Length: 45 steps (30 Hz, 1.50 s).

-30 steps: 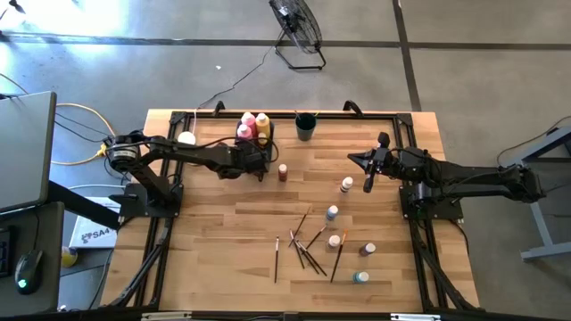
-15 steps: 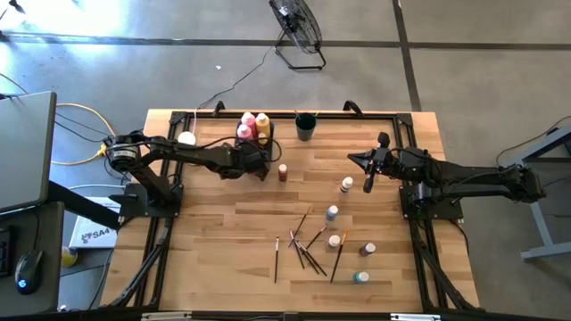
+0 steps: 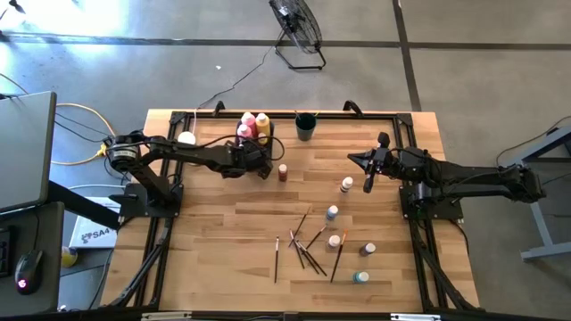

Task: Pick & Place Paint Supplies
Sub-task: Adjust the small yellow paint bottle

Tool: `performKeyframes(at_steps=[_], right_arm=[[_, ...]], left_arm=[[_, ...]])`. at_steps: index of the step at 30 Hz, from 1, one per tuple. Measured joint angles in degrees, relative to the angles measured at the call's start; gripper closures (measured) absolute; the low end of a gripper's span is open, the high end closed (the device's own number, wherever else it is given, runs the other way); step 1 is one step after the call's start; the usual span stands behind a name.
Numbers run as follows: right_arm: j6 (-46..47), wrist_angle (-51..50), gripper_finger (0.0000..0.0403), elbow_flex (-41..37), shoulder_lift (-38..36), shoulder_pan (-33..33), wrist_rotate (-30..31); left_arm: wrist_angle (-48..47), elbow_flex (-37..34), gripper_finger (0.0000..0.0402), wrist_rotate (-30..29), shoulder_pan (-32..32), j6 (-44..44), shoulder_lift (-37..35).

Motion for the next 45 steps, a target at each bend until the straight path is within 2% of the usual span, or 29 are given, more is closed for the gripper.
performKeyframes(at_steps=[3, 6, 9, 11, 14, 19, 21, 29, 33, 38, 45], right_arm=[[0.00, 0.00, 0.0398, 0.00, -0.01, 0.00, 0.00], [0.00, 0.00, 0.0398, 0.00, -0.01, 0.00, 0.02], [0.00, 0.00, 0.0398, 0.00, -0.01, 0.00, 0.01], [0.00, 0.00, 0.0398, 0.00, -0.01, 0.00, 0.01], [0.00, 0.00, 0.0398, 0.00, -0.01, 0.00, 0.00], [0.00, -0.34, 0.0398, 0.00, -0.01, 0.00, 0.00], [0.00, -0.67, 0.0398, 0.00, -0.01, 0.00, 0.00], [0.00, -1.22, 0.0398, 0.00, -0.01, 0.00, 0.00], [-0.35, -1.22, 0.0398, 0.00, -0.01, 0.00, 0.00], [-0.39, -1.25, 0.0398, 0.00, -0.01, 0.00, 0.17], [-0.42, -1.29, 0.0398, 0.00, -0.01, 0.00, 0.17]], left_arm=[[-3.26, 1.92, 0.0402, -0.39, -0.99, 1.30, 0.00], [-11.69, 6.97, 0.0402, -1.97, -2.63, 1.80, 0.00], [-18.81, 12.26, 0.0402, -2.29, -4.65, 6.99, 0.00], [-19.89, 15.09, 0.0402, -0.49, -5.64, 14.47, -0.06], [-19.29, 17.97, 0.0402, 6.31, -5.85, 28.95, -0.07], [-17.76, 18.97, 0.0402, 16.80, -3.13, 53.24, -0.07], [-18.02, 18.97, 0.0402, 18.63, -1.00, 58.14, -0.07], [-17.52, 18.95, 0.0402, 26.98, 10.71, 60.72, -0.07], [-15.25, 18.93, 0.0402, 31.51, 13.13, 60.90, 1.28], [-14.45, 18.86, 0.0402, 29.27, 12.32, 65.32, 5.18], [-14.43, 18.87, 0.0402, 24.92, 12.96, 64.13, 9.69]])
